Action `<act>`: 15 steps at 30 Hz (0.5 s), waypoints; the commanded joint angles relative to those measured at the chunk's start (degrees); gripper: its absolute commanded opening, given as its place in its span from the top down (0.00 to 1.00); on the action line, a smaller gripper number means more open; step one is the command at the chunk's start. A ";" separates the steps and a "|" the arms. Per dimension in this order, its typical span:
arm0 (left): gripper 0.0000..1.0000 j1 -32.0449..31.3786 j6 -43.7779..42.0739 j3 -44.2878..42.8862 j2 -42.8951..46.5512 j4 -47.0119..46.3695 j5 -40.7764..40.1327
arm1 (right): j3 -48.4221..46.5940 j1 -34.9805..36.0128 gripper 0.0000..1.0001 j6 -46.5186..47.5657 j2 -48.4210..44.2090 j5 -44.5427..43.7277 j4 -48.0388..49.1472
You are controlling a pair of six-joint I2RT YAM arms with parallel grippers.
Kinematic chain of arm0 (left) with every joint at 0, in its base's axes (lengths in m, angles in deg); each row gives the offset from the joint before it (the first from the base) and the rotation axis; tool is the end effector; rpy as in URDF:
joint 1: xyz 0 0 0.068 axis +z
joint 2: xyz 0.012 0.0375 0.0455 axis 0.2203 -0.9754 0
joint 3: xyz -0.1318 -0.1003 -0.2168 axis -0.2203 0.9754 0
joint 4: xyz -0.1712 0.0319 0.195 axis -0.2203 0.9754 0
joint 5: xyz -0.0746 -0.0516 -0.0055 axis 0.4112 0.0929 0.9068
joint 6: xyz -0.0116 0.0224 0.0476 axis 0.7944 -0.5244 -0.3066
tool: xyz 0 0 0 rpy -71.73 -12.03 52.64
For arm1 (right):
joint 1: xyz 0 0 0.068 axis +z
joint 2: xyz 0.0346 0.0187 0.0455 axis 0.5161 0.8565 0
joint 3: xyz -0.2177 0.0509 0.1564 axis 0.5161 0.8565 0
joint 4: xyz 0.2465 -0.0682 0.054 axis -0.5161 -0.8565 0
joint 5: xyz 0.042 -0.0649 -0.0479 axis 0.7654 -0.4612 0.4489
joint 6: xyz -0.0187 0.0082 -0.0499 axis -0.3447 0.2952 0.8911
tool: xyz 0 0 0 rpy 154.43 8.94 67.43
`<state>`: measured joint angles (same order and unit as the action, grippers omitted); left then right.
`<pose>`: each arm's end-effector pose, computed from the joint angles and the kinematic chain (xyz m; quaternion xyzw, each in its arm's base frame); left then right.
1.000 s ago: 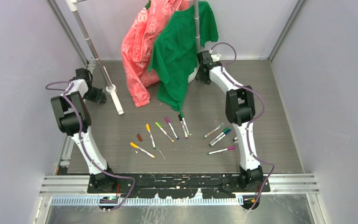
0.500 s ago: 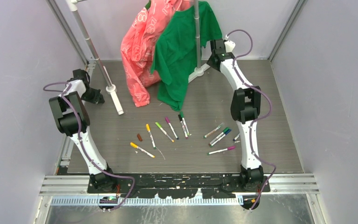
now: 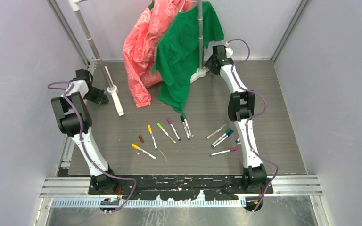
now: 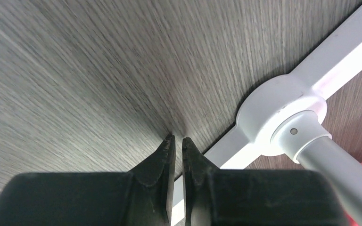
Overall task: Open the pen caps
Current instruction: Move the distractor to the center of the board.
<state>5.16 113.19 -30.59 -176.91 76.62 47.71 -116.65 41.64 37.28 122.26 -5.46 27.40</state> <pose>0.4207 0.1330 0.1632 -0.5665 0.8005 -0.0942 0.1711 0.5889 0.1038 0.1673 0.2734 0.8672 0.1086 0.4017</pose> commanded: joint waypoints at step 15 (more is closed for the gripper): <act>0.86 -0.21 1.91 3.44 6.50 0.20 -0.89 | -3.92 8.80 0.44 -5.96 2.26 11.19 3.59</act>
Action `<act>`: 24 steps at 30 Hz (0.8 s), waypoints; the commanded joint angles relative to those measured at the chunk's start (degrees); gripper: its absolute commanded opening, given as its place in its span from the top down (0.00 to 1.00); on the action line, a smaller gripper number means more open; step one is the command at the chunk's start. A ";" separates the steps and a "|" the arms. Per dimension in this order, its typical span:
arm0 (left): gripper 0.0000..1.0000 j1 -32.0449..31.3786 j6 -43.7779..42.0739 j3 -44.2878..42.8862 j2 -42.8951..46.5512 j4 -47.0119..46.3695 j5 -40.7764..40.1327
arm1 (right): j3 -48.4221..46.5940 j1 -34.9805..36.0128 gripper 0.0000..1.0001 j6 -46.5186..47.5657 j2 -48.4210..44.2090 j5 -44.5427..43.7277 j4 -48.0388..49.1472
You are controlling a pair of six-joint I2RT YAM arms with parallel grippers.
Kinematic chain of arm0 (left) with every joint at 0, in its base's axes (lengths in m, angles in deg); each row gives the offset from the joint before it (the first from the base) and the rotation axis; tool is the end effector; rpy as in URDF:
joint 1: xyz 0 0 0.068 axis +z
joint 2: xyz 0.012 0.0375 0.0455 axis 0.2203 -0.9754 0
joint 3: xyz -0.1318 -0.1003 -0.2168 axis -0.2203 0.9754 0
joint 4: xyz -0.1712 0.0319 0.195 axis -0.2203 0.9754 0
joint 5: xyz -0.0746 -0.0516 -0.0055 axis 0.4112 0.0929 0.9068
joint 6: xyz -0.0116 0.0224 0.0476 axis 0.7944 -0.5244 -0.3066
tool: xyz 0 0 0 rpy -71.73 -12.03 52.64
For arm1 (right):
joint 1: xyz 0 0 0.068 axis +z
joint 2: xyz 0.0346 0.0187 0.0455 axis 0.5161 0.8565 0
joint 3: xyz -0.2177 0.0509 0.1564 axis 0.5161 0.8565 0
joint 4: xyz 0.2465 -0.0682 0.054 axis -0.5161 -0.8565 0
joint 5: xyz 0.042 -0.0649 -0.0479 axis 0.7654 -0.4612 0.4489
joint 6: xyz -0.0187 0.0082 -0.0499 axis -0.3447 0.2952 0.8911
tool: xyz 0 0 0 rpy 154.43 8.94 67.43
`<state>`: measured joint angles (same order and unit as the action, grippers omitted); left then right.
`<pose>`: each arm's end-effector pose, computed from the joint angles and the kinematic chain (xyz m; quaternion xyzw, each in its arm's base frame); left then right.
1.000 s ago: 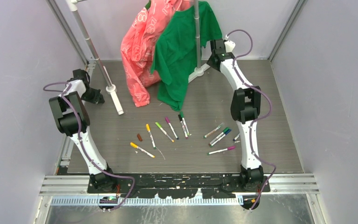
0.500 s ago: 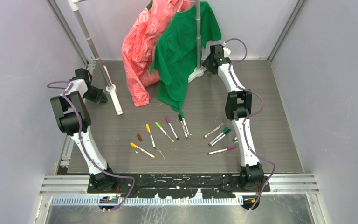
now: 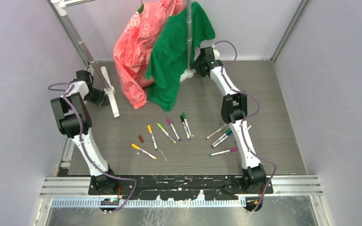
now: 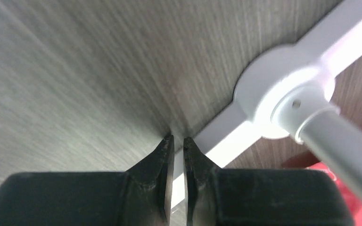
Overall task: Open the pen caps
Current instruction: Move the distractor to the center of the board.
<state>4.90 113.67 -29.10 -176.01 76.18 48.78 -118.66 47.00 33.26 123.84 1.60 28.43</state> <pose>0.4171 0.1291 0.1628 -0.5666 0.8004 -0.1036 0.1664 0.5797 0.1638 0.1642 0.2385 0.8745 0.1961 0.3741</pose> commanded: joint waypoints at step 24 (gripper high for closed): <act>0.85 1.29 4.79 14.49 29.99 -3.06 -11.75 | -3.40 9.09 0.42 -4.88 2.35 5.97 5.16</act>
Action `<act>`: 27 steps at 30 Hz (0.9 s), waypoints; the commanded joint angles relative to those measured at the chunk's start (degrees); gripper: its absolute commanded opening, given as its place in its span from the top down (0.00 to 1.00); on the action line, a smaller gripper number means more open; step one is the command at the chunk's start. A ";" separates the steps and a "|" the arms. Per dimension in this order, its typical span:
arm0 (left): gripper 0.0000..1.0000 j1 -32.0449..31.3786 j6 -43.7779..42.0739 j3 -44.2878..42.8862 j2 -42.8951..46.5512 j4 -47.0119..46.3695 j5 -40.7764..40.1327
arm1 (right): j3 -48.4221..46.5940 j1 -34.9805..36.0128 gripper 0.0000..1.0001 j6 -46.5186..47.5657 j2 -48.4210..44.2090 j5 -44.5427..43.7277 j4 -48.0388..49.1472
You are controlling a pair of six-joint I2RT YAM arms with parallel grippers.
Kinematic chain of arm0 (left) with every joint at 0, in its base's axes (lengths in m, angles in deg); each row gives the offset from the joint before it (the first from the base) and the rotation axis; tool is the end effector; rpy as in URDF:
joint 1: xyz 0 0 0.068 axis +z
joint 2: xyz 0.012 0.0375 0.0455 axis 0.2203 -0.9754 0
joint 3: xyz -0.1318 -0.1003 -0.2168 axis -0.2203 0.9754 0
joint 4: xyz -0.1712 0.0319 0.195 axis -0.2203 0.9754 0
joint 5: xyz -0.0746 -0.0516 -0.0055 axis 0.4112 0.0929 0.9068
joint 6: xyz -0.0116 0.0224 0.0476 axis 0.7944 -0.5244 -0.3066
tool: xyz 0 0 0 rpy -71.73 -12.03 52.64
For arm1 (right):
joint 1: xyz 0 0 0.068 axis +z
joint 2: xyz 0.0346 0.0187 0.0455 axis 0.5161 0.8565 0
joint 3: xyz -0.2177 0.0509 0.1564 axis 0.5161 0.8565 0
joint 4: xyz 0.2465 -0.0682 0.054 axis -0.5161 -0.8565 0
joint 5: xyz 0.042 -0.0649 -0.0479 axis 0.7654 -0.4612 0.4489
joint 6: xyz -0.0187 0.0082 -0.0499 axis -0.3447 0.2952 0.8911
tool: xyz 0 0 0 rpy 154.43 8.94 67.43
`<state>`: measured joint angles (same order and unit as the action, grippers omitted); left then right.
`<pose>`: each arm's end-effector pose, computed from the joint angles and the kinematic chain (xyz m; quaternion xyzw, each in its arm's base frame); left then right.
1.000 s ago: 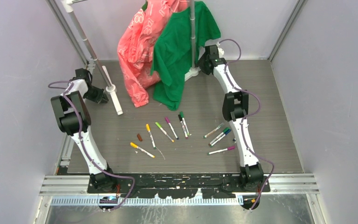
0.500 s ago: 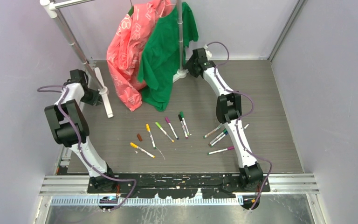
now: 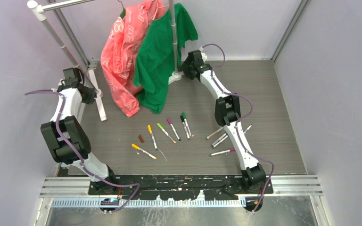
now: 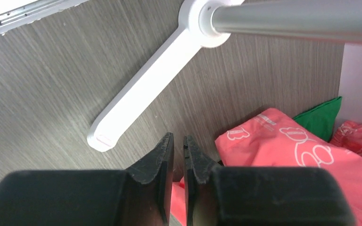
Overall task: Open the pen caps
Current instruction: Move the distractor to the center of the board.
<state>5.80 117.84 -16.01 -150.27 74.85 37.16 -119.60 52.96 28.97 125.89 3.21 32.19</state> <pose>0.3389 0.1177 0.2664 -0.6025 0.7344 -0.0562 0.3074 0.5656 0.2265 0.1543 0.2178 0.8697 0.2514 0.3646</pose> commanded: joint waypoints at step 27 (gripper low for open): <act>0.84 -3.18 -4.93 -1.05 12.32 -1.46 2.47 | 17.12 -1.60 0.27 5.62 -19.44 -2.02 12.96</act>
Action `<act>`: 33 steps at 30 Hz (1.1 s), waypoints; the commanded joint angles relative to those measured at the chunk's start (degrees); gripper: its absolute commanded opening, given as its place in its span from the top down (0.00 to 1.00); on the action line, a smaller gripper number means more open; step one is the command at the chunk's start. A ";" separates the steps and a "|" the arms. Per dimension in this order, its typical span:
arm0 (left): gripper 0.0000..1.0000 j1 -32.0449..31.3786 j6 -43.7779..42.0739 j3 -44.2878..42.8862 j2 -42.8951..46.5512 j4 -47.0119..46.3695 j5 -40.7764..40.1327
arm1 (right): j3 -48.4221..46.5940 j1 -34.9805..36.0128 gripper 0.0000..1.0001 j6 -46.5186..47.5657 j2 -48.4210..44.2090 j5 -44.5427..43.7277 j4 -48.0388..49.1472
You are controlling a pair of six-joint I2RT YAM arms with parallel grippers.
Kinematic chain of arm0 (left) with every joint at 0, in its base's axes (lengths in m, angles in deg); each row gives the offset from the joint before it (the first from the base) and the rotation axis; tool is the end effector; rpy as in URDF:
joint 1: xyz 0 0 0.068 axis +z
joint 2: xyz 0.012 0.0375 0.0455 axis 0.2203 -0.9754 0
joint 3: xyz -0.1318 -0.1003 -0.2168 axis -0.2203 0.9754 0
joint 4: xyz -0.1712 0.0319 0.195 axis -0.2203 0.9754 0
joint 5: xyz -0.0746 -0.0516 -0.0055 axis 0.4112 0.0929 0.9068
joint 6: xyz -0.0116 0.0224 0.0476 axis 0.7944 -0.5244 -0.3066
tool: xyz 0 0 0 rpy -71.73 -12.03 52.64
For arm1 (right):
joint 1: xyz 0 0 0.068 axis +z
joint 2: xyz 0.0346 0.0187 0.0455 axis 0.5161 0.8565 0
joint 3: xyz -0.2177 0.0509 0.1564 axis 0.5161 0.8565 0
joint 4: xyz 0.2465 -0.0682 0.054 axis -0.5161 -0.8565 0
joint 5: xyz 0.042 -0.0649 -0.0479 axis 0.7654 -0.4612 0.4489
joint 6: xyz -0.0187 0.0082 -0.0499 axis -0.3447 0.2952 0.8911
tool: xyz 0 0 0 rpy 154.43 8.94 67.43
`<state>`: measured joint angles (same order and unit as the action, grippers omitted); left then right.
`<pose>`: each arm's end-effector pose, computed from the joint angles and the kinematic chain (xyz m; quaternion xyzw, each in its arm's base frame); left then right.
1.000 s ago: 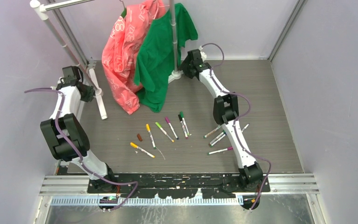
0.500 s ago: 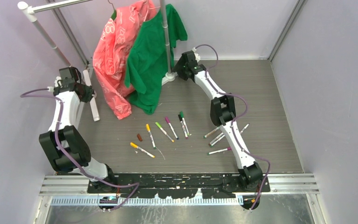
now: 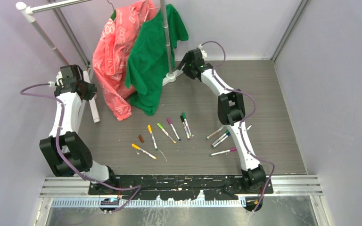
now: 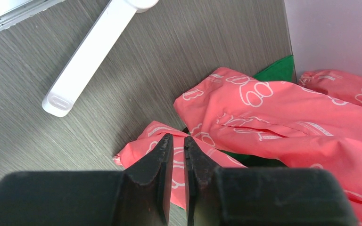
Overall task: Open the pen caps
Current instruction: Move the distractor to the center of the board, then pick up the pen from the center of the board.
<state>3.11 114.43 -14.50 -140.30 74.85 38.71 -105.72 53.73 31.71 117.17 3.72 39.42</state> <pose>0.3125 0.0917 0.3141 -0.5471 0.7460 -0.0905 0.3686 0.5518 0.2300 0.1720 0.1876 0.8684 0.2576 0.3798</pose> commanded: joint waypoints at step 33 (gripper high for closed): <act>0.85 -20.85 -11.01 7.35 13.33 13.05 6.93 | 63.71 11.36 0.29 18.32 -63.19 -7.95 -20.38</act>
<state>-16.78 105.12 -9.39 -131.08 85.80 44.63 -44.39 61.66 48.12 56.61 -7.19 19.05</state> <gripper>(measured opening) 0.154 0.717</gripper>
